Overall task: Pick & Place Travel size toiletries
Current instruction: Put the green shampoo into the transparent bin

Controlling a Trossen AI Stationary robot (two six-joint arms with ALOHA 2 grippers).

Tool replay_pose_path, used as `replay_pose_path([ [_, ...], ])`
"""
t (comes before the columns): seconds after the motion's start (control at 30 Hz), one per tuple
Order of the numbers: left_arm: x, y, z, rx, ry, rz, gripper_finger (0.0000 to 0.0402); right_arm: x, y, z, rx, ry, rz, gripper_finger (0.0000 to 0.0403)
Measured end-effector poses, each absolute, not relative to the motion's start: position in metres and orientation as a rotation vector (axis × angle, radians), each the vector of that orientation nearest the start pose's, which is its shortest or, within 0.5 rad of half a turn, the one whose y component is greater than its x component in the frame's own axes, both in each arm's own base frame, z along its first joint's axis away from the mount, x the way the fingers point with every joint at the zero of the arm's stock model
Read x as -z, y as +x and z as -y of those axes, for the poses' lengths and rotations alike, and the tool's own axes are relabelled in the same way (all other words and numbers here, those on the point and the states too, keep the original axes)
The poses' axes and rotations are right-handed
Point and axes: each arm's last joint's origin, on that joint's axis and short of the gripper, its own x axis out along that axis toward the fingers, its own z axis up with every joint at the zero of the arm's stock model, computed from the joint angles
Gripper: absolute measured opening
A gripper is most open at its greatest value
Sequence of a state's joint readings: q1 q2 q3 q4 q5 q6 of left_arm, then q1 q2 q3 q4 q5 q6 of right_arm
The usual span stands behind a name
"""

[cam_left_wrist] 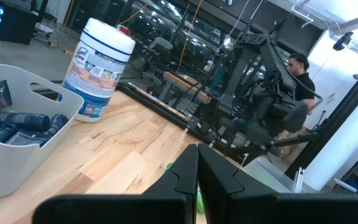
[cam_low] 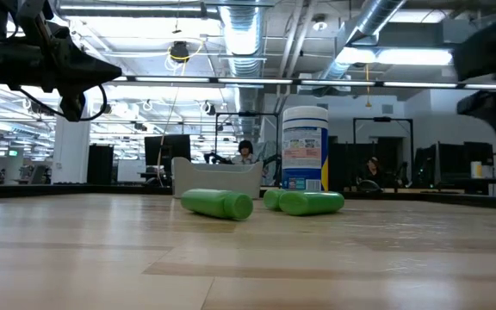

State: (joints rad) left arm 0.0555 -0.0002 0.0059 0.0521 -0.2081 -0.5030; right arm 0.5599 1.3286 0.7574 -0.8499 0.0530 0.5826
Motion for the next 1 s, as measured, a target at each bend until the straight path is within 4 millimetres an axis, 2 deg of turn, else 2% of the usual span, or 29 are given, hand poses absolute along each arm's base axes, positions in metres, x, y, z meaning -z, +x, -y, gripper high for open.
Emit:
replay_pose_path([
  [0.13,-0.171,0.096,-0.011,-0.243,-0.504,0.123,0.0002,-0.18,0.17,-0.116,-0.105,-0.101,-1.46,0.0281],
  [0.23,-0.171,0.096,-0.011,-0.243,-0.504,0.124,0.0002,-0.172,0.172,-0.12,-0.145,-0.176,-1.491,0.0281],
  [0.5,-0.171,0.096,-0.011,-0.243,-0.504,0.124,0.0002,-0.135,0.191,-0.13,-0.167,-0.213,-1.554,0.0281],
  [0.6,-0.171,0.096,-0.011,-0.243,-0.504,0.123,0.0002,-0.128,0.194,-0.131,-0.176,-0.209,-1.587,0.0274],
  [0.7,-0.171,0.096,-0.011,-0.243,-0.504,0.123,0.0002,-0.126,0.195,-0.131,-0.173,-0.207,-1.594,0.0239],
  [0.9,-0.171,0.096,-0.011,-0.243,-0.504,0.124,0.0002,-0.136,0.196,-0.127,-0.174,-0.166,-1.53,0.0124],
  [1.0,-0.171,0.096,-0.011,-0.243,-0.504,0.124,0.0002,-0.146,0.197,-0.123,-0.153,-0.138,-1.467,0.0115],
])
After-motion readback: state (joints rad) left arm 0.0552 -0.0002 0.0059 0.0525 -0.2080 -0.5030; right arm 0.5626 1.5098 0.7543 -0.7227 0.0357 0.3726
